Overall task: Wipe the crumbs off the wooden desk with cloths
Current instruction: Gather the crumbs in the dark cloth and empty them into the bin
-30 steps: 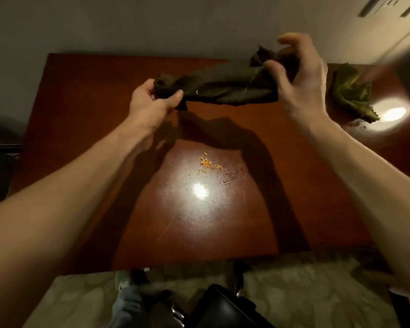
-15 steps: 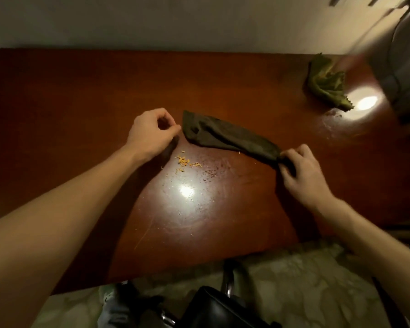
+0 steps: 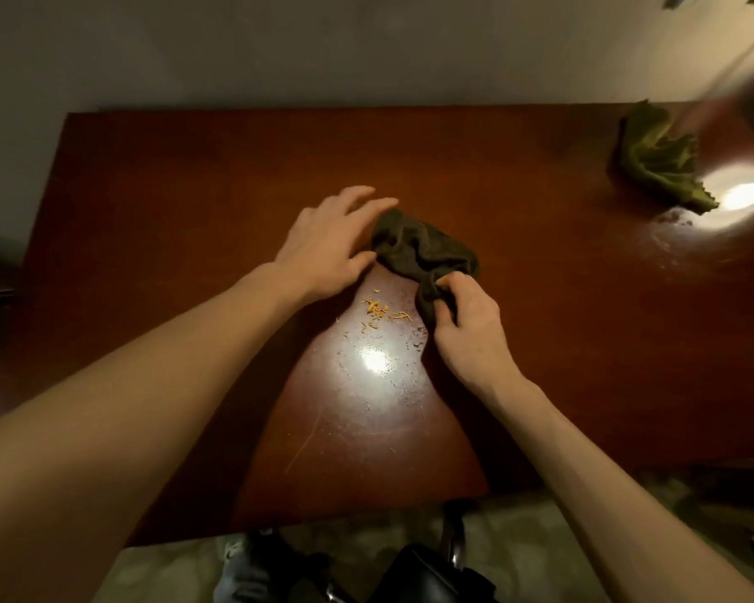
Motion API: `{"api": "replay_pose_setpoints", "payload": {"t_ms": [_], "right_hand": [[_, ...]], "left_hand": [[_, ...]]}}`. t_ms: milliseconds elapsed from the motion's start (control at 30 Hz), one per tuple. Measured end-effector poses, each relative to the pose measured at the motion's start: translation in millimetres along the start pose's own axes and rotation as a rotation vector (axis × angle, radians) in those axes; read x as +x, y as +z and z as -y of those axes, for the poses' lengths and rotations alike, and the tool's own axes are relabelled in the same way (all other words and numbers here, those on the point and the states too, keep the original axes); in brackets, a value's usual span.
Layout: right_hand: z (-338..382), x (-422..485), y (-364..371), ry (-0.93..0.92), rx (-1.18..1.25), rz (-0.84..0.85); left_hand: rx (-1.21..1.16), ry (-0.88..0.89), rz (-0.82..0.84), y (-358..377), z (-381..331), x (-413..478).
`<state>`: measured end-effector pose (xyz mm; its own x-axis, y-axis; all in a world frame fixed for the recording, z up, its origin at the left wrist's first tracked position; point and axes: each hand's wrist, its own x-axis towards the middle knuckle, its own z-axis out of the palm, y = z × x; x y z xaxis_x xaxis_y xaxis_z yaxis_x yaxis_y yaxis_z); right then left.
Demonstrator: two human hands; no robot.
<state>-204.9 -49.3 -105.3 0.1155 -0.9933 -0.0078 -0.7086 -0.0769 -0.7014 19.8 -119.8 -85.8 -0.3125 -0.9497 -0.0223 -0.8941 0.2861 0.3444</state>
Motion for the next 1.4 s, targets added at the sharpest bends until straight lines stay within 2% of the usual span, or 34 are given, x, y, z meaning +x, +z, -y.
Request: {"api": "replay_pose_setpoints", "payload": {"t_ms": [100,167,233,367,633,867,967,1100,1233,1400], "right_hand": [[-9.9,-0.5,-7.3,-0.041,-0.068,0.023],[-18.0,-7.2,-10.0,-0.132,-0.221,-0.055],[-21.6,-14.3,-13.0,-0.237,-0.281,-0.087],[-14.3,-20.7,-7.1,-0.322,-0.181,0.115],[8.8,-32.7,15.3,-0.146,-0.031,0.188],[6.1,-39.4,13.9,-0.241,0.179,0.094],[0.3,-23.9,1.7,-0.284,0.049,0.161],[0.7,10.1,-2.8,-0.339,-0.195,0.465],[14.8,29.3,5.8,-0.433,-0.382,0.477],[30.5,27.7,22.1,-0.502,-0.504,0.428]], "left_hand": [[0.145,0.146,0.138,7.8,-21.4,24.7],[0.244,0.229,0.195,13.6,-32.8,35.2],[0.26,0.284,0.153,11.9,-38.1,37.9],[0.22,0.348,0.049,0.5,-21.4,18.4],[0.013,0.157,-0.001,-22.1,35.8,-39.0],[-0.185,0.09,0.125,-17.1,27.8,-92.3],[-0.268,0.026,0.087,-13.7,28.0,-97.2],[-0.153,0.015,0.084,-4.0,23.1,-96.9],[-0.063,-0.023,0.064,7.3,-1.4,-106.4],[-0.236,-0.248,-0.006,16.1,-43.5,-115.4]]}}
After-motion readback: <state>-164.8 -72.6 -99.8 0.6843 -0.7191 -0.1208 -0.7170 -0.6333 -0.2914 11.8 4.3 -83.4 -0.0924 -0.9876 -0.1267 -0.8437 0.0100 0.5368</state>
